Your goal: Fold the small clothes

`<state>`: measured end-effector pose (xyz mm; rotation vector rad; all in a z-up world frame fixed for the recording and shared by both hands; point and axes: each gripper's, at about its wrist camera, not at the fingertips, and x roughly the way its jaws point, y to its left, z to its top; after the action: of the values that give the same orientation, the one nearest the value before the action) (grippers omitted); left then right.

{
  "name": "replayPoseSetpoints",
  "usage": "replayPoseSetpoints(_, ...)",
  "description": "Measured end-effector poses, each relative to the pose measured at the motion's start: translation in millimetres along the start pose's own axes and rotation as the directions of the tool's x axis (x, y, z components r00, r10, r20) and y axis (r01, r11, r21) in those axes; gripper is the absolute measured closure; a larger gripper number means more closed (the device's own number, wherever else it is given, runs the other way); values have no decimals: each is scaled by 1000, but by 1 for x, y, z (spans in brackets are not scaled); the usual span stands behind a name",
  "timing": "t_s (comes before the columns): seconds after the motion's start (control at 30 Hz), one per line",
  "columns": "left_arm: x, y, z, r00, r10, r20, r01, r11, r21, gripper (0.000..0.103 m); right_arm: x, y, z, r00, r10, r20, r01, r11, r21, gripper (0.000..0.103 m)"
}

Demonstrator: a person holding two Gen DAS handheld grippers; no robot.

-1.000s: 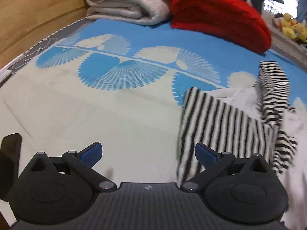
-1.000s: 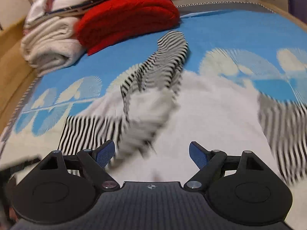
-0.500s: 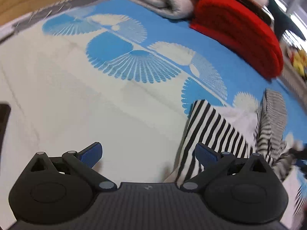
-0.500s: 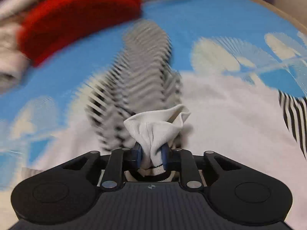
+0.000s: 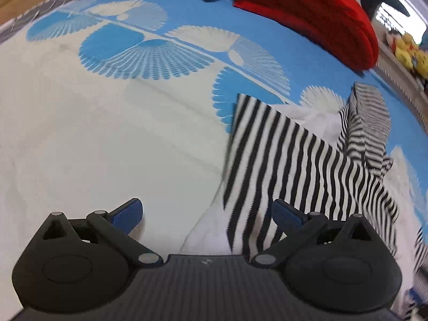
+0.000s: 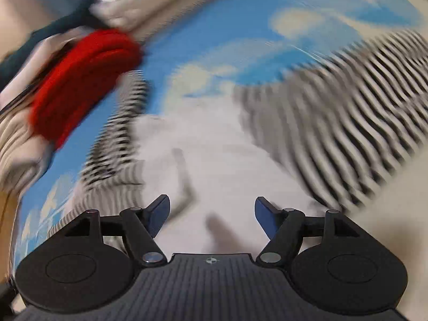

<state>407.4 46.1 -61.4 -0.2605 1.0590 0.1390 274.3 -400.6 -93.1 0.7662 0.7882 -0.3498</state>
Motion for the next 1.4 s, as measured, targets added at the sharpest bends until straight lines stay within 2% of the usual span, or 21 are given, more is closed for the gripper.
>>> replayPoseSetpoints(0.03,2,-4,-1,1000,10,3,-10,1000,21,0,-2,3,5,1000,19,0,-19,1000,4,31)
replayPoseSetpoints(0.07,3,-11,-2,1000,24,7,-24,999,49,0,-9,9,9,996,86,31,-85,995,-43,30)
replayPoseSetpoints(0.1,5,-15,-4,999,34,10,-34,997,66,0,-16,15,6,990,123,72,-116,988,-102,26)
replayPoseSetpoints(0.13,8,-20,-5,999,46,12,-46,995,86,0,-21,20,3,987,125,105,-107,981,-164,23)
replayPoseSetpoints(0.17,10,-25,-7,998,60,14,-62,992,112,0,-23,26,0,986,113,119,-84,971,-225,22)
replayPoseSetpoints(0.23,15,-35,-12,993,114,25,-116,980,162,0,-14,40,-7,991,101,92,-64,939,-338,24)
replayPoseSetpoints(0.3,19,-43,-15,986,158,49,-164,966,201,0,3,55,-10,992,92,89,-48,914,-403,24)
replayPoseSetpoints(0.47,27,-48,-18,982,181,61,-191,948,256,0,39,87,-24,993,49,106,2,899,-437,26)
replayPoseSetpoints(0.57,34,-49,-18,973,224,60,-232,933,276,0,63,97,-38,994,-45,95,85,874,-479,26)
replayPoseSetpoints(0.63,33,-47,-16,972,229,59,-237,936,260,0,73,100,-50,994,-84,72,110,831,-546,24)
replayPoseSetpoints(0.67,30,-46,-14,974,219,59,-227,944,241,0,71,103,-55,991,-81,109,129,808,-575,24)
replayPoseSetpoints(0.7,25,-45,-14,977,204,69,-214,950,227,0,68,105,-56,990,-81,114,132,801,-584,24)
replayPoseSetpoints(0.73,18,-45,-13,979,181,91,-197,956,216,0,63,106,-53,992,-73,99,117,813,-570,24)
replayPoseSetpoints(0.8,4,-45,-12,979,147,144,-177,960,218,0,42,102,-39,996,4,88,38,881,-471,23)
replayPoseSetpoints(0.87,-9,-47,-13,970,135,204,-182,956,231,0,18,97,-26,993,72,99,-26,916,-401,22)
replayPoseSetpoints(0.97,-18,-47,-14,959,141,246,-194,958,211,0,-16,91,-18,982,126,139,-61,914,-400,19)
replayPoseSetpoints(1.1,-24,-46,-15,970,91,223,-132,976,175,0,-68,71,-16,959,163,232,-57,911,-408,18)
replayPoseSetpoints(1.23,-31,-50,-25,966,81,244,-131,972,195,0,-117,39,-20,941,186,283,-73,928,-366,13)
replayPoseSetpoints(1.33,-31,-52,-33,968,86,235,-135,970,201,0,-136,6,-30,930,181,319,-55,929,-366,11)
replayPoseSetpoints(1.4,-29,-53,-38,972,85,219,-132,969,209,0,-133,-15,-36,939,133,318,-4,927,-374,11)
